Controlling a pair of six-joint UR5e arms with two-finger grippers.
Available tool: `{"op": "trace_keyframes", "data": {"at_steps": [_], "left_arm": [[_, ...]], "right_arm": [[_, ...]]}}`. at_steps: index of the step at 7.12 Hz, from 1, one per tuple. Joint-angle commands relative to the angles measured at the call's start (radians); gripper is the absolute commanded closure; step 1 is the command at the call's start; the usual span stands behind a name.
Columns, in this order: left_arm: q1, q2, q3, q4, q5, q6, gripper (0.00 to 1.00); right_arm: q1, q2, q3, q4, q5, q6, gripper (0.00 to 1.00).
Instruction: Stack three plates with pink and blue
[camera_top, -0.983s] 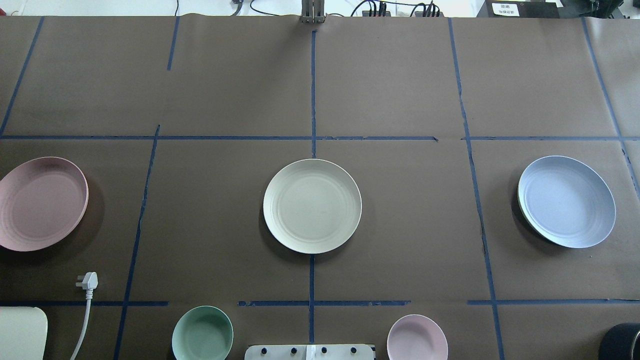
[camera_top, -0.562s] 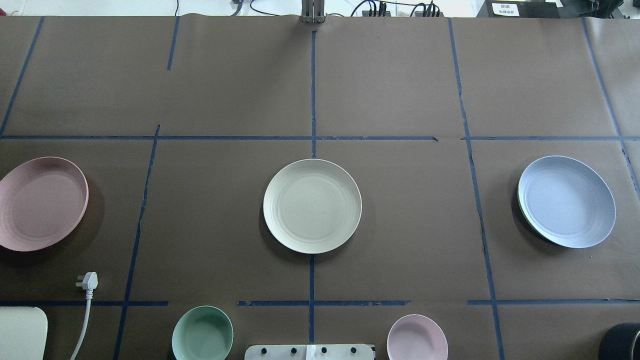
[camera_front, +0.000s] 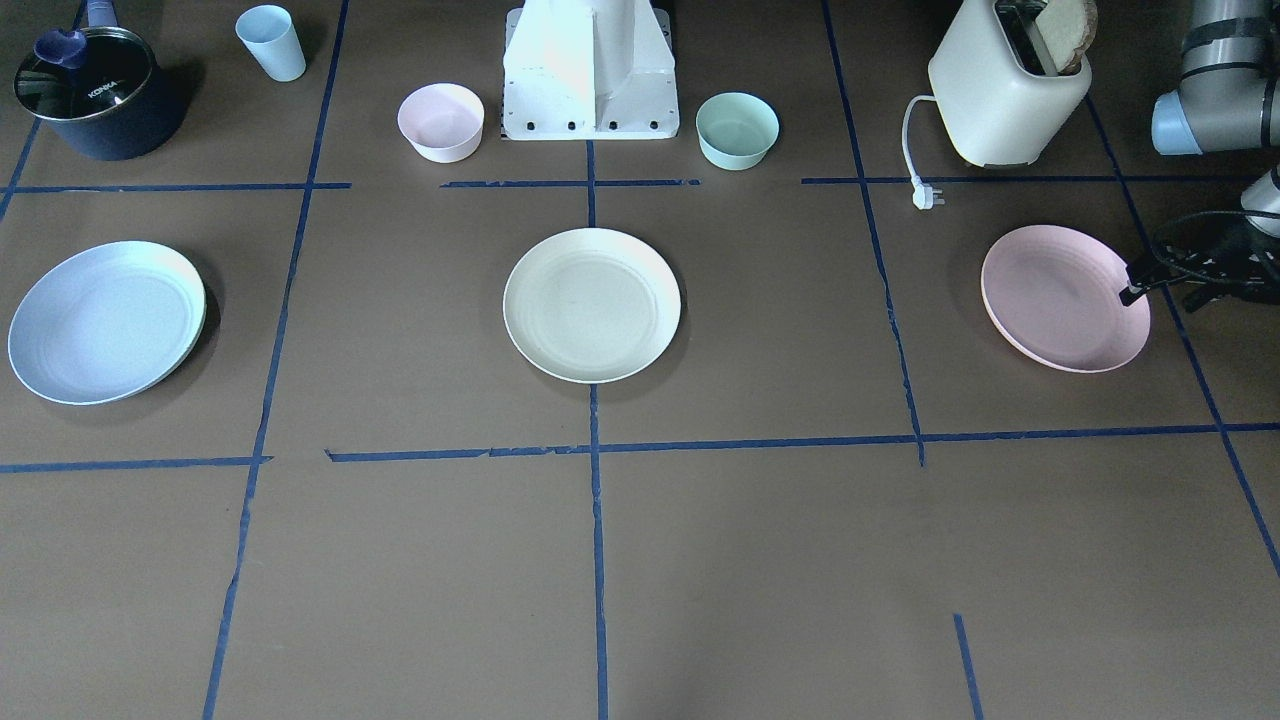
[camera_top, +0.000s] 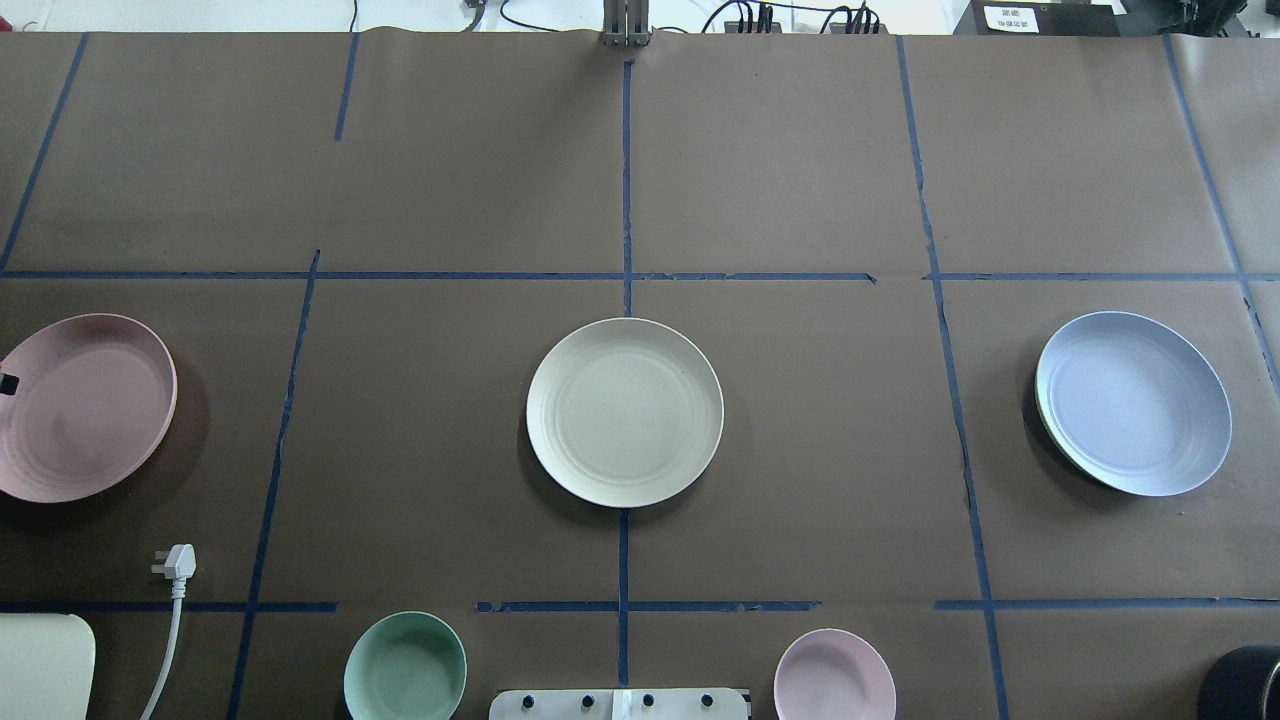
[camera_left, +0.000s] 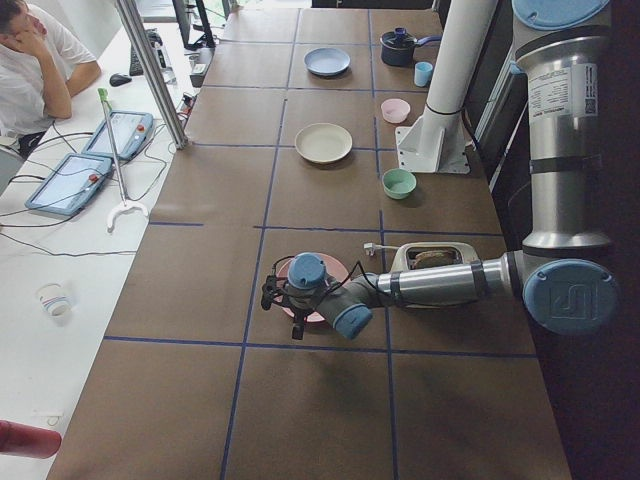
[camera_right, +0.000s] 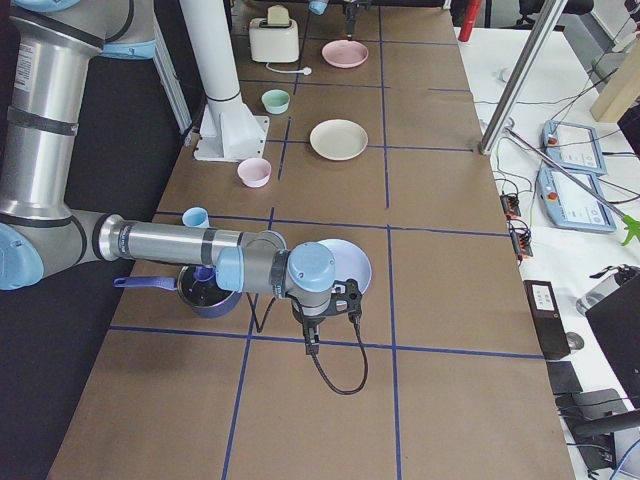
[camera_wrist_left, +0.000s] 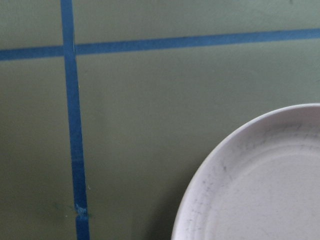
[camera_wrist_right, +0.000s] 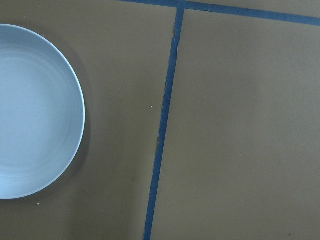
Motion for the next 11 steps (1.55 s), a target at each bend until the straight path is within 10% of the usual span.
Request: {"op": "trace_keyframes", "data": {"at_steps": [1,7,11], "left_arm": [[0.004,0.000,0.007,-0.005,-0.006,-0.009,0.84],[0.003,-0.043,-0.069,0.000,-0.250,-0.169,1.00],[0.158,-0.268,-0.230,0.017,-0.198,-0.629,1.00]], "right_arm": [[0.000,0.000,-0.001,0.000,0.000,-0.002,0.00],[0.000,0.000,0.000,0.000,-0.002,0.000,0.00],[0.000,0.000,-0.001,0.000,0.000,0.001,0.00]]}}
